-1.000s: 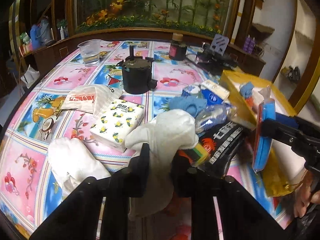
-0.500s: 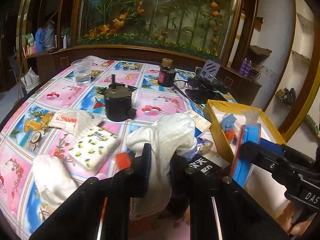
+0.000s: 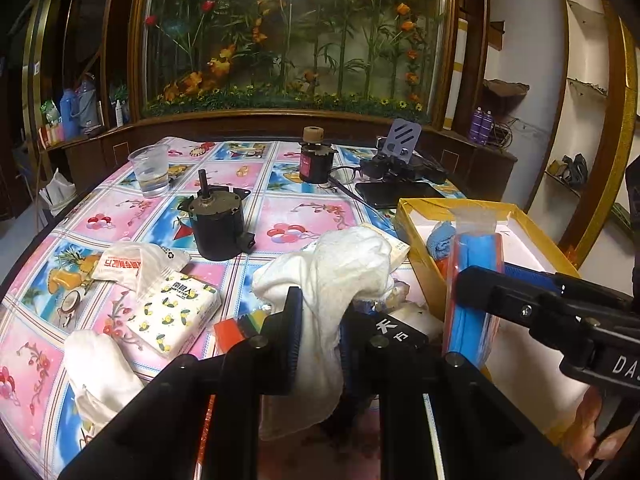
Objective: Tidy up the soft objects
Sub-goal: 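Carry the sponge bag in the right tool and white cloth in the left tool toward the box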
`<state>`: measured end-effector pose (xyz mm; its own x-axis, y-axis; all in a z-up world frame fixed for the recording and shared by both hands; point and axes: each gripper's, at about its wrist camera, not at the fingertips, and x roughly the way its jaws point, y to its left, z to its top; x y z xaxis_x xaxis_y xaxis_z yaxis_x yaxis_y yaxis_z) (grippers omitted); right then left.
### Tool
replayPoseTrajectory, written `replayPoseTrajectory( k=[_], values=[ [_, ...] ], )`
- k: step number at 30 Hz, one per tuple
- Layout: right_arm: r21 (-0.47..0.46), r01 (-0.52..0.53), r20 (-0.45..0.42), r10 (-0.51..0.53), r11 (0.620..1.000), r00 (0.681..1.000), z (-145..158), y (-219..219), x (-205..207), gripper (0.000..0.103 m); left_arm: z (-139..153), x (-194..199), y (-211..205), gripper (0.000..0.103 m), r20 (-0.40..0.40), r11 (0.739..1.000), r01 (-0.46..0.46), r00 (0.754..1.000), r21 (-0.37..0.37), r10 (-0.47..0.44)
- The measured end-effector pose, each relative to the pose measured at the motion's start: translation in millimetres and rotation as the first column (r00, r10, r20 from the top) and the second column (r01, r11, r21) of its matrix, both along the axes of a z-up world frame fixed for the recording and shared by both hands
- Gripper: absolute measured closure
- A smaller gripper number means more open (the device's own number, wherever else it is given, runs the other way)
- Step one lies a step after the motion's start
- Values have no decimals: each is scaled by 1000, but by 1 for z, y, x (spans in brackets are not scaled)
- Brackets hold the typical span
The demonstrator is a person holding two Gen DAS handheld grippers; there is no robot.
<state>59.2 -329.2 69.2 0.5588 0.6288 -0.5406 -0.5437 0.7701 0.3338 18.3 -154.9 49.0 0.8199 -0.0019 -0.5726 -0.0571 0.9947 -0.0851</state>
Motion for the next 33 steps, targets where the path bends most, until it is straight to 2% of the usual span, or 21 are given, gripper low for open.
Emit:
replayPoseTrajectory(
  k=[13, 33],
  values=[
    [75, 12, -21, -10, 997, 1000, 3, -11, 4, 56, 1, -3, -7, 87, 21, 998, -16, 1000, 68, 15],
    [103, 23, -33, -20, 994, 999, 1, -15, 8, 56, 3, -7, -15, 87, 47, 993, -27, 999, 114, 22]
  ],
)
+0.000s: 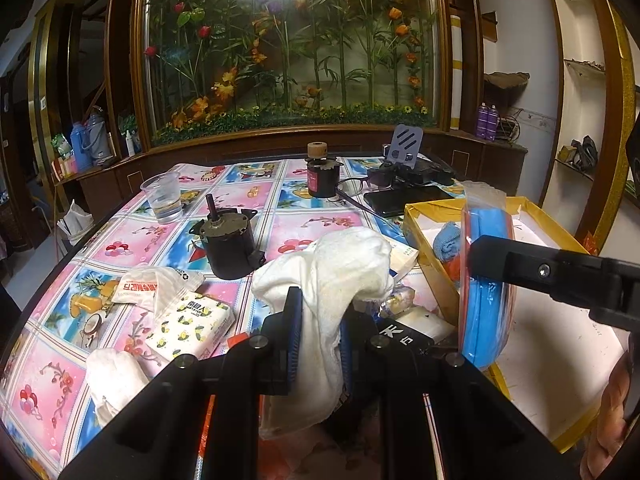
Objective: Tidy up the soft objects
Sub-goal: 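Carry the sponge bag in the right tool and white cloth in the left tool toward the box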
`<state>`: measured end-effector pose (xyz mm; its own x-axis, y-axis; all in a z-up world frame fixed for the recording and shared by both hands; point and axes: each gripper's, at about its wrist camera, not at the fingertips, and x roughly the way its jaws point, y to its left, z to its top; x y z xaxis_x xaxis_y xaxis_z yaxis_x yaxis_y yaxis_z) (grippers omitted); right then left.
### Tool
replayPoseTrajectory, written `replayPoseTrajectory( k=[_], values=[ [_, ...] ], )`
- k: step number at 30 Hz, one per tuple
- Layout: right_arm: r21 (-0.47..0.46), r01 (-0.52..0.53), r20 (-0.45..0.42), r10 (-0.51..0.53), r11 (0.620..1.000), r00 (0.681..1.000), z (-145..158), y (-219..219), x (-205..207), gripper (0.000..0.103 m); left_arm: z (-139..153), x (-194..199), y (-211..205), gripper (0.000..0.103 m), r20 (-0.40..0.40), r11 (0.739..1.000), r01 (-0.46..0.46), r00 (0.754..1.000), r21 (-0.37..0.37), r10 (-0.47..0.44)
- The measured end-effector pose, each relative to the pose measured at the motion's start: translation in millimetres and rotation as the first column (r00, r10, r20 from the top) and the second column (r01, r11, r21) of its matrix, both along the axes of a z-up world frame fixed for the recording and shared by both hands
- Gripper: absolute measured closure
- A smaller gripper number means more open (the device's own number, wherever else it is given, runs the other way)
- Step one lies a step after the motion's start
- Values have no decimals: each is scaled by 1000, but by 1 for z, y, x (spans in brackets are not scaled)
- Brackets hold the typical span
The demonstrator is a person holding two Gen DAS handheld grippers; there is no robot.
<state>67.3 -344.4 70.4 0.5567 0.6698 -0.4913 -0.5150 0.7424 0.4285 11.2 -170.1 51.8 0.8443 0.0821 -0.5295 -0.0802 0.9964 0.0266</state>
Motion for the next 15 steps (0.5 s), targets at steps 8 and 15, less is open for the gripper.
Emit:
replayPoseTrajectory(
  k=[8, 15],
  values=[
    [3, 2, 2, -2, 1000, 1000, 0, -1, 0, 56, 1, 0, 0, 87, 3, 1000, -1, 1000, 3, 1],
    [14, 7, 4, -7, 1000, 1000, 0, -2, 2, 56, 5, -1, -1, 87, 12, 1000, -2, 1000, 9, 2]
  ],
)
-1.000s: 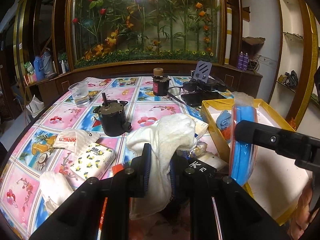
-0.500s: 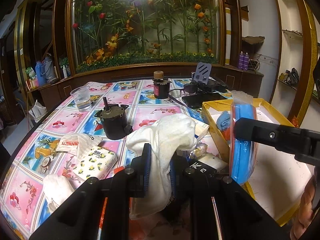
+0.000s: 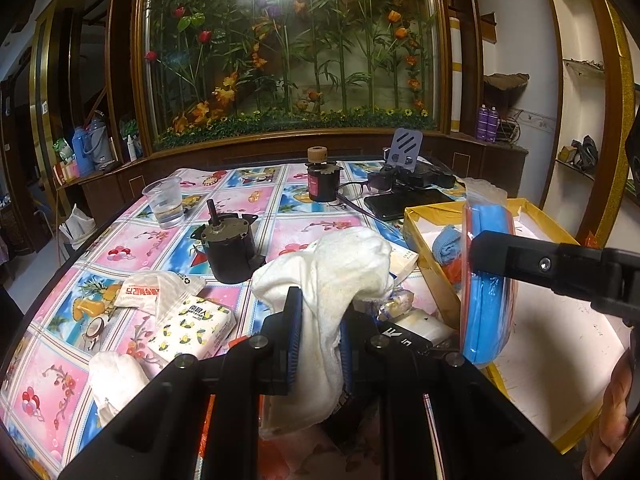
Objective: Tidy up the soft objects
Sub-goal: 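Carry the sponge bag in the right tool and white cloth in the left tool toward the box, then lower the sponge bag into the box with the right tool while the left tool drops the white cloth in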
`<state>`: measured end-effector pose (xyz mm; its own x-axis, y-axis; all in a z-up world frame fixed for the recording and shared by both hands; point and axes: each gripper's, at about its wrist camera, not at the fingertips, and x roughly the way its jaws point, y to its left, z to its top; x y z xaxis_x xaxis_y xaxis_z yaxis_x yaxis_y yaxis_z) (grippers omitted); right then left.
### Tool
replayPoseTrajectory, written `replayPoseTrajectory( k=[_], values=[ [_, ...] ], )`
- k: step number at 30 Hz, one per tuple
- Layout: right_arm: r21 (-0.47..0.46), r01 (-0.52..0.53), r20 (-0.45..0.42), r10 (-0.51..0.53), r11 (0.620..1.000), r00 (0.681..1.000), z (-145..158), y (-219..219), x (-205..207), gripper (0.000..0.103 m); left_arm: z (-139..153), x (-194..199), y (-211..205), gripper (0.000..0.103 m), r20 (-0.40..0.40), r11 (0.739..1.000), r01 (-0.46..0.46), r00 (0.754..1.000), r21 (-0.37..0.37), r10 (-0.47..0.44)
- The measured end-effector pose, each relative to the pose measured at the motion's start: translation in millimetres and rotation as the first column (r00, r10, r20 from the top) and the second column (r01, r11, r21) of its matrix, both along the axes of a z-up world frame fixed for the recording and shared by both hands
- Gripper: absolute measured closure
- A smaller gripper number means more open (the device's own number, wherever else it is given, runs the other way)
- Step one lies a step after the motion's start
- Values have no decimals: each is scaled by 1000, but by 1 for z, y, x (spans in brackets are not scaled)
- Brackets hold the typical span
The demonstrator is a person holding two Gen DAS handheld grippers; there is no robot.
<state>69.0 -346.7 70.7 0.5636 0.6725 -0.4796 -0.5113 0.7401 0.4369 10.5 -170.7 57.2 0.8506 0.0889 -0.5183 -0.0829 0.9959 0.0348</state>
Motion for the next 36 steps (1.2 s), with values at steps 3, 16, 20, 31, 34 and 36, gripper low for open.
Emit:
replayPoseTrajectory(
  k=[3, 16, 20, 31, 34, 36],
  values=[
    [11, 10, 2, -10, 1000, 1000, 2, -3, 0, 56, 2, 0, -2, 87, 10, 1000, 2, 1000, 7, -2],
    [80, 100, -8, -99, 992, 995, 7, -31, 5, 56, 3, 6, -26, 87, 28, 998, 63, 998, -9, -63],
    [107, 156, -23, -155, 982, 988, 9, -46, 9, 56, 4, 11, -40, 87, 29, 995, 96, 995, -19, -96],
    [97, 443, -74, -438, 891, 896, 7, -104, 23, 56, 8, 51, -80, 87, -31, 959, 189, 979, -209, -200],
    [37, 512, -71, -509, 858, 858, 11, -120, 25, 56, 2, 67, -89, 87, -85, 946, 200, 970, -255, -228],
    [-3, 545, -72, -543, 839, 836, 14, -128, 29, 56, -4, 72, -94, 87, -116, 939, 209, 962, -271, -248]
  ],
)
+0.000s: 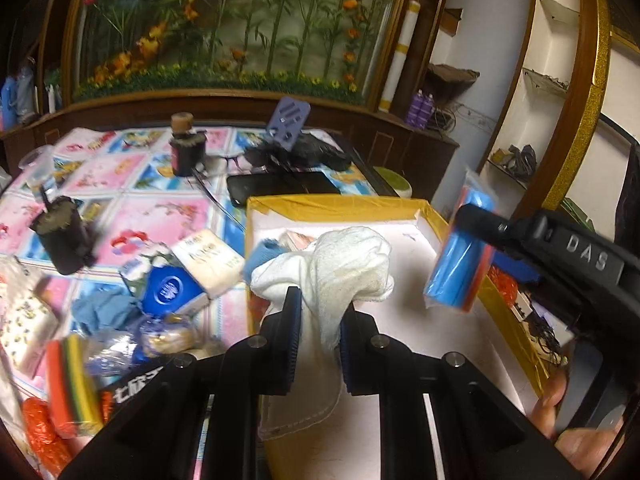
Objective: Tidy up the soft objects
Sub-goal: 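Lower the sponge bag into the box with the right tool while the left tool drops the white cloth in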
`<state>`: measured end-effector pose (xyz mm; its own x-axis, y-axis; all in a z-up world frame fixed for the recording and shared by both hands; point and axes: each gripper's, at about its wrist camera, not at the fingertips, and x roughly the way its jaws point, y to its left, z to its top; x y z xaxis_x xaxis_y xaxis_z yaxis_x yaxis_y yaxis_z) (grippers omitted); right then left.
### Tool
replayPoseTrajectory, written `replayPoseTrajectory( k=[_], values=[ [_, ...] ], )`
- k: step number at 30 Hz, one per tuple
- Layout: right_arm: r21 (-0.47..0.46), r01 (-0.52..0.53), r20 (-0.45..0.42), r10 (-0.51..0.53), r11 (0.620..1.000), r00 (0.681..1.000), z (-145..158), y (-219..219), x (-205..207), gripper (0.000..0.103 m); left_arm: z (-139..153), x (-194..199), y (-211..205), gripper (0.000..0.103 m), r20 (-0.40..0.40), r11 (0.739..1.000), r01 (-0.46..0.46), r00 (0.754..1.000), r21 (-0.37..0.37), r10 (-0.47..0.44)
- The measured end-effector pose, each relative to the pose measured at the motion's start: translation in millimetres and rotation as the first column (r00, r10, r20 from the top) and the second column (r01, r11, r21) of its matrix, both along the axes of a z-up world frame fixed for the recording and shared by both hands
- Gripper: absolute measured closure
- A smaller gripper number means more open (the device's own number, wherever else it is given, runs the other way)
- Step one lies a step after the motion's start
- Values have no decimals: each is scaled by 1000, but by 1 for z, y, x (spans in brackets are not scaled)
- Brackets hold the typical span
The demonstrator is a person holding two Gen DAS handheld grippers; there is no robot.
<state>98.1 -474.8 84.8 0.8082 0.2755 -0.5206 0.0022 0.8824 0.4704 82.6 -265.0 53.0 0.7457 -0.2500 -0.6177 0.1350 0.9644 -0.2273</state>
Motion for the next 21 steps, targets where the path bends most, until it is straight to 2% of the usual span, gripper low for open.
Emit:
replayPoseTrajectory(
  k=[3, 7, 10, 15, 18, 21],
  values=[
    [-48, 12, -72, -15, 999, 997, 3, -5, 17, 56, -10, 4, -3, 87, -48, 1000, 26, 999, -13, -26],
    [-42, -16, -180, 8, 999, 984, -5, -1, 42, 56, -19, 8, -7, 87, -92, 999, 41, 995, -15, -42],
    [-59, -31, -227, 17, 998, 974, -17, 10, 54, 56, -24, 11, -8, 87, -117, 999, 46, 992, -17, -48],
    [-90, -33, -233, 11, 995, 972, -25, 15, 66, 56, -26, 12, -7, 87, -135, 999, 44, 990, -23, -47],
    [-69, -40, -223, 24, 997, 974, -26, 14, 67, 55, -26, 11, -10, 86, -134, 999, 49, 990, -6, -49],
    [-76, -39, -223, 21, 996, 975, -29, 16, 69, 55, -25, 11, -10, 78, -128, 999, 48, 991, 0, -47]
  ],
)
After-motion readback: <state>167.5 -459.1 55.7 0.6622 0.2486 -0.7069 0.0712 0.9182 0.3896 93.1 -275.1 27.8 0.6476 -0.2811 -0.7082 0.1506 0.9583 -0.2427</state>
